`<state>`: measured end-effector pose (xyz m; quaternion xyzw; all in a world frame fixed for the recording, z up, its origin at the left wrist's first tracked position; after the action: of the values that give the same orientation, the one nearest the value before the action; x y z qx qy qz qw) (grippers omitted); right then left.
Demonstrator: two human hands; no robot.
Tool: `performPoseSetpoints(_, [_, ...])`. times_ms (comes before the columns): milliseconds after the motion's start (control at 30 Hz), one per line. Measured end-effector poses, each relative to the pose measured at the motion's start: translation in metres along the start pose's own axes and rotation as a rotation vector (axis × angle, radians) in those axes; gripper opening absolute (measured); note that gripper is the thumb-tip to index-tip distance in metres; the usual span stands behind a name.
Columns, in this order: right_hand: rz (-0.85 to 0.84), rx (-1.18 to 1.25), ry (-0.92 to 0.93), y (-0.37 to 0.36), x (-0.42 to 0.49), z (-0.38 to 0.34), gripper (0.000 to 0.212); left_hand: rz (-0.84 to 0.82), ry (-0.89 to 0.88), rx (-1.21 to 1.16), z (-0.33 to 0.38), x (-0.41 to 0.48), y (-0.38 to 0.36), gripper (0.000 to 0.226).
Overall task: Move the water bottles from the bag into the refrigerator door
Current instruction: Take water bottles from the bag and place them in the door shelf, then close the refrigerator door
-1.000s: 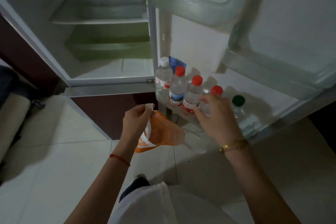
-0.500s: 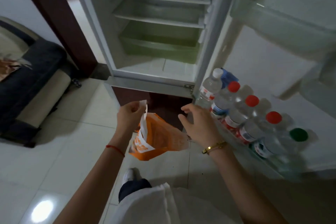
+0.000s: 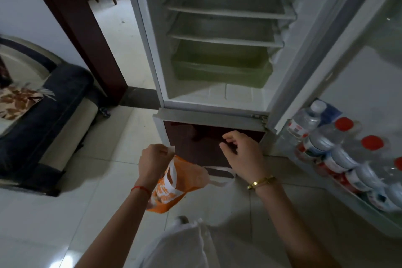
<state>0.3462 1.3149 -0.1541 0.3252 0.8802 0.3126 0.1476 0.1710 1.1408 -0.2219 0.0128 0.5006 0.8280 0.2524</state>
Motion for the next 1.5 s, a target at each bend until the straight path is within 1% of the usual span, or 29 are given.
performPoseSetpoints(133, [0.096, 0.027, -0.036, -0.010, 0.008, -0.011, 0.028, -0.037, -0.049, 0.078, -0.017, 0.027, 0.010, 0.016])
performPoseSetpoints(200, [0.141, 0.046, -0.055, -0.012, 0.011, -0.016, 0.029, -0.036, -0.098, 0.056, -0.015, 0.040, 0.019, 0.014])
performPoseSetpoints(233, [0.167, 0.058, -0.068, -0.013, 0.012, -0.017, 0.028, -0.029, -0.135, 0.041, -0.009, 0.045, 0.026, 0.017])
performPoseSetpoints(333, [0.254, 0.087, -0.095, -0.010, 0.012, -0.022, 0.028, 0.034, -0.316, -0.040, 0.025, 0.055, 0.047, 0.021])
performPoseSetpoints(400, [0.335, 0.095, -0.098, -0.003, 0.009, -0.026, 0.028, 0.072, -0.463, -0.153, 0.057, 0.054, 0.061, 0.021])
performPoseSetpoints(533, [0.529, 0.138, -0.072, 0.023, 0.000, -0.034, 0.032, 0.070, -0.760, -0.366, 0.119, 0.037, 0.077, 0.028])
performPoseSetpoints(600, [0.617, 0.162, -0.061, 0.039, -0.007, -0.037, 0.039, 0.062, -0.865, -0.444, 0.147, 0.025, 0.080, 0.030])
performPoseSetpoints(700, [0.770, 0.152, -0.029, 0.065, -0.020, -0.045, 0.037, 0.048, -0.977, -0.504, 0.180, 0.010, 0.078, 0.033])
performPoseSetpoints(800, [0.906, 0.139, 0.006, 0.089, -0.036, -0.050, 0.036, -0.002, -1.033, -0.549, 0.204, -0.001, 0.071, 0.034])
performPoseSetpoints(967, [1.036, 0.135, -0.015, 0.121, -0.059, -0.044, 0.035, -0.081, -1.094, -0.591, 0.237, -0.019, 0.060, 0.034])
performPoseSetpoints(1100, [1.105, 0.132, 0.007, 0.145, -0.078, -0.039, 0.030, -0.116, -1.143, -0.617, 0.261, -0.036, 0.053, 0.034])
performPoseSetpoints(1233, [1.160, 0.111, 0.003, 0.169, -0.097, -0.027, 0.032, -0.143, -1.174, -0.651, 0.284, -0.059, 0.048, 0.033])
performPoseSetpoints(1400, [1.185, 0.139, 0.005, 0.199, -0.120, -0.010, 0.033, -0.124, -1.194, -0.675, 0.314, -0.091, 0.036, 0.032])
performPoseSetpoints(1500, [1.192, 0.111, 0.010, 0.220, -0.137, 0.000, 0.030, -0.107, -1.205, -0.700, 0.331, -0.112, 0.028, 0.031])
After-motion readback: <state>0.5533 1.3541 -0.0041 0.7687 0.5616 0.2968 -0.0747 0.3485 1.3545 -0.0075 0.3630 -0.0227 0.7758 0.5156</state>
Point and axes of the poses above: each hand's wrist, its own x-axis towards the middle knuckle, its own y-axis out of the back of the hand, z = x × y, the point moved 7 cm from there along x, towards the middle knuckle, and after that the axes turned 9 degrees about x, right-handed, at the moved point
